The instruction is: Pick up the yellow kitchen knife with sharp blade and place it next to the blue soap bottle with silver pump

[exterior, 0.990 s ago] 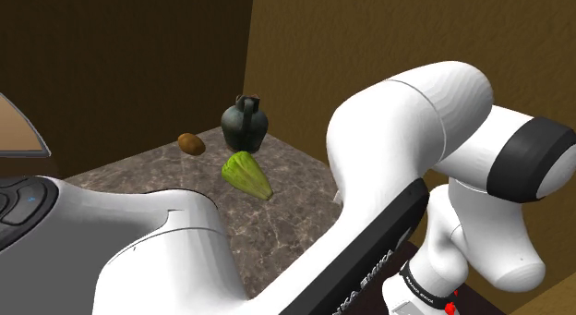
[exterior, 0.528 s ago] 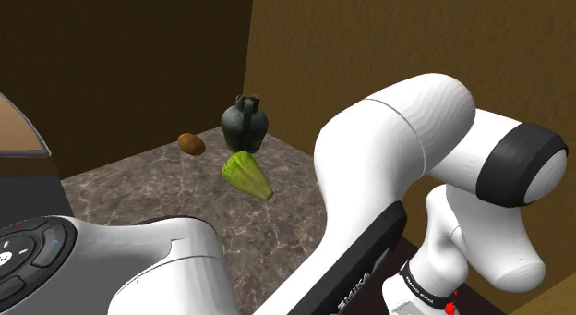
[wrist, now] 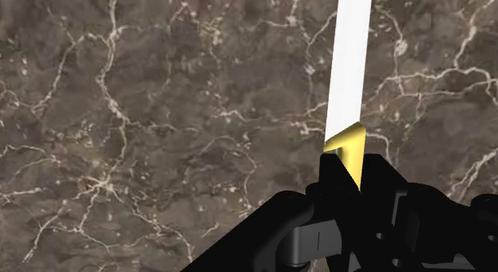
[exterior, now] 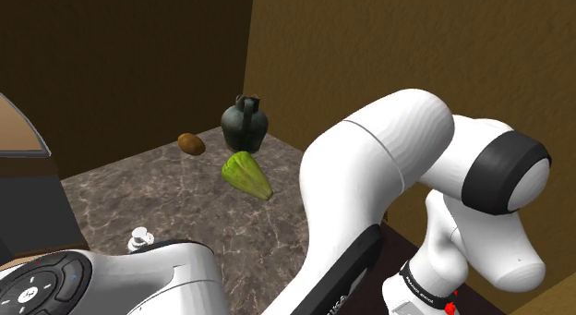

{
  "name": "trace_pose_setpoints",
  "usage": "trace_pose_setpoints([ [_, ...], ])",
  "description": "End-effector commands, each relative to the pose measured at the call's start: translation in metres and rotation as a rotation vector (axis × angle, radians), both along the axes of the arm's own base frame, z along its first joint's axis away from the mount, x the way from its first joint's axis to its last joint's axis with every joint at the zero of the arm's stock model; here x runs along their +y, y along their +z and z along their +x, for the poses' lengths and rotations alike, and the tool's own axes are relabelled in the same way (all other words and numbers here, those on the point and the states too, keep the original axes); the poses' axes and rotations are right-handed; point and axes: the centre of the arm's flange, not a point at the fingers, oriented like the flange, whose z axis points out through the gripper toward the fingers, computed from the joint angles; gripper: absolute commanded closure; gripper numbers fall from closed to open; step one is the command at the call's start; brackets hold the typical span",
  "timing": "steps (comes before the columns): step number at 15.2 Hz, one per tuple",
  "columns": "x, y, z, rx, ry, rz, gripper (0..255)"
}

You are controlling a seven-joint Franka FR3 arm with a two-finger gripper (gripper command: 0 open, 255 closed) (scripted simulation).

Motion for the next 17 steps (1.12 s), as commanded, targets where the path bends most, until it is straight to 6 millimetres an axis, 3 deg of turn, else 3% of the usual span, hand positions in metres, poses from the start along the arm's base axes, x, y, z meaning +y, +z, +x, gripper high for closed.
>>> trace_pose_setpoints([
  [1, 0.0, -0.01, -0.002, 0.0, 0.0, 0.0, 255],
  [11, 0.0, -0.066, -0.002, 0.0, 0.0, 0.0, 255],
  [17, 0.0, -0.066, -0.002, 0.0, 0.0, 0.0, 255],
])
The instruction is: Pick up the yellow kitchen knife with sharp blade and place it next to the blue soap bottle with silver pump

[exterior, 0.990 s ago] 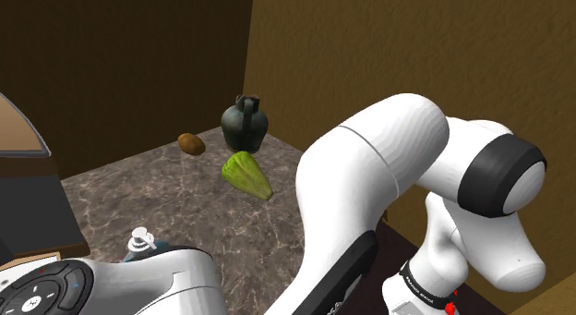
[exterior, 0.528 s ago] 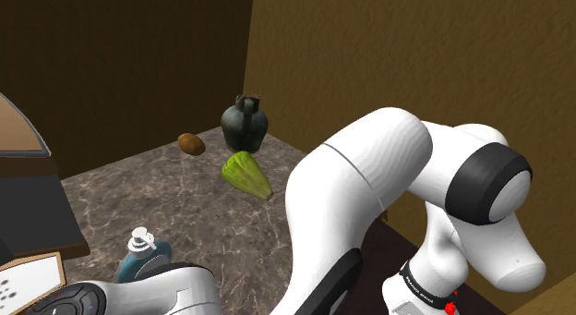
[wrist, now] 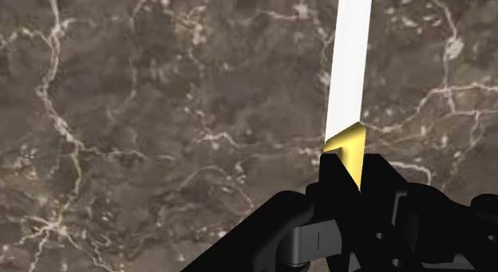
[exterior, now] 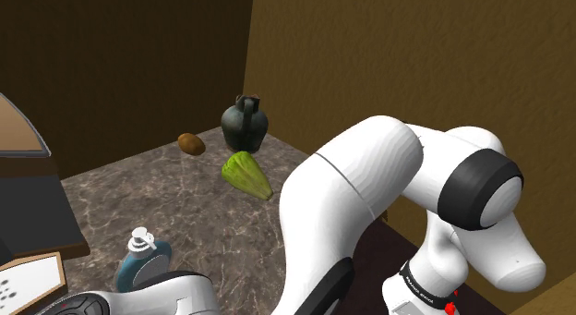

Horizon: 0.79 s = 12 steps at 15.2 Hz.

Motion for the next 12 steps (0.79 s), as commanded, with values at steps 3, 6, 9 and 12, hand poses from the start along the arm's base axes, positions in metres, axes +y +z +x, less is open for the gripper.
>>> trace_pose_setpoints([
  [3, 0.0, 0.0, 0.0, 0.0, 0.0, 0.0, 0],
  [6, 0.0, 0.0, 0.0, 0.0, 0.0, 0.0, 0],
  [9, 0.0, 0.013, 0.0, 0.0, 0.0, 0.0, 0],
  [12, 0.0, 0.05, 0.002, 0.0, 0.0, 0.0, 0],
])
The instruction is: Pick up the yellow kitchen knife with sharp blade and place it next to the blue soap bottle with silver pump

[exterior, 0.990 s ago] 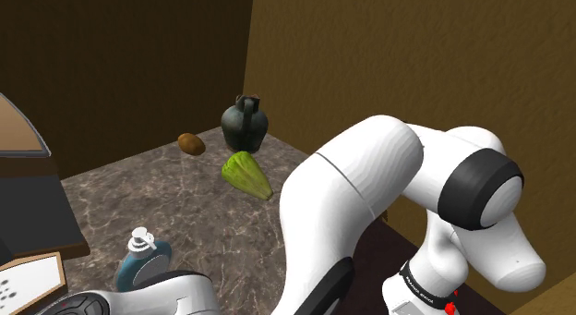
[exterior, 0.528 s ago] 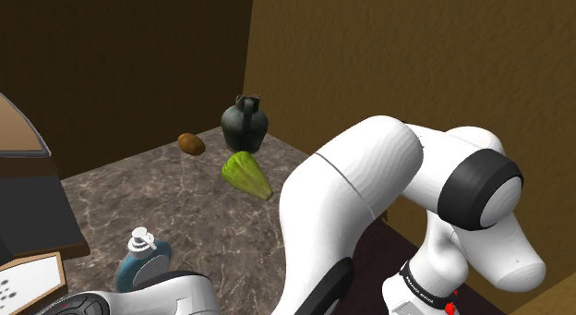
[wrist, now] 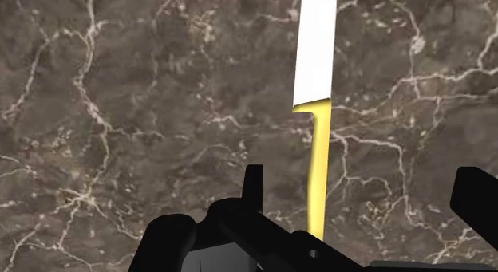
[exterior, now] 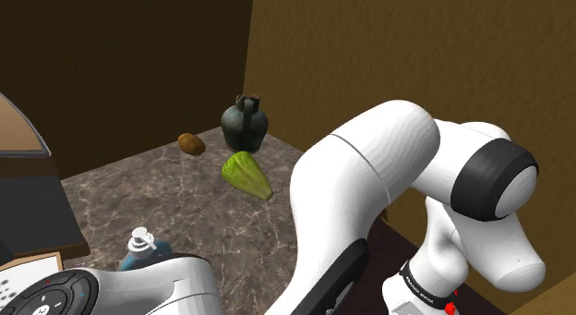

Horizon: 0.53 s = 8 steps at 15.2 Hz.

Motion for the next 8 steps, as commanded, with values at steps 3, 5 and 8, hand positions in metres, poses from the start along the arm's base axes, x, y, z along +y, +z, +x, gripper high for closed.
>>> trace_pose_setpoints([
  [3, -0.0011, 0.0113, -0.001, 0.0, 0.001, -0.001, 0],
  [5, -0.0011, 0.0113, -0.001, 0.0, 0.001, -0.001, 0],
  [8, -0.0011, 0.0113, -0.001, 0.0, 0.001, -0.001, 0],
])
